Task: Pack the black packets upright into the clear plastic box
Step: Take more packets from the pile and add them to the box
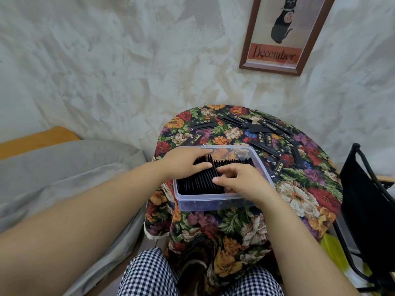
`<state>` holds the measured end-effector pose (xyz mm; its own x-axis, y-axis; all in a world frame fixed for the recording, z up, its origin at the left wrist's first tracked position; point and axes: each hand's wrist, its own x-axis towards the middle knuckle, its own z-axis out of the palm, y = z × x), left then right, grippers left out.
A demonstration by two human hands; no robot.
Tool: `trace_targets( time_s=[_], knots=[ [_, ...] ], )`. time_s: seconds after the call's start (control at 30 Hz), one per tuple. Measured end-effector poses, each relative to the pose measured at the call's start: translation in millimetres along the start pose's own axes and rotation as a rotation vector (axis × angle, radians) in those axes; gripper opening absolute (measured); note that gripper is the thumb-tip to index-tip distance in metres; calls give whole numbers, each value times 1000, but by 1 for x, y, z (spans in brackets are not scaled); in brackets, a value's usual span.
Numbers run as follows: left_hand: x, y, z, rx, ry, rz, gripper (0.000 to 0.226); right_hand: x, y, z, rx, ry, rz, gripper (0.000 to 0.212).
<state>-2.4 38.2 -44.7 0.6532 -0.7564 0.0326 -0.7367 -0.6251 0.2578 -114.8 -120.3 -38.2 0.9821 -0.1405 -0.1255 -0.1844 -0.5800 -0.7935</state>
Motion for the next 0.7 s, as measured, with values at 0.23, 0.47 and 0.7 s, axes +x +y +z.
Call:
trace_targets(
  time_s=[0.23, 0.47, 0.7],
  knots=[
    [0, 1, -4, -184, 53, -20, 45, -3, -2, -5, 140, -45, 66, 38],
    [2, -1, 2, 28, -28, 21, 53, 0, -3, 0, -78, -12, 47, 34],
    [-3, 2, 0, 77, -28, 33, 62, -3, -5, -6, 16, -89, 72, 51]
  ],
)
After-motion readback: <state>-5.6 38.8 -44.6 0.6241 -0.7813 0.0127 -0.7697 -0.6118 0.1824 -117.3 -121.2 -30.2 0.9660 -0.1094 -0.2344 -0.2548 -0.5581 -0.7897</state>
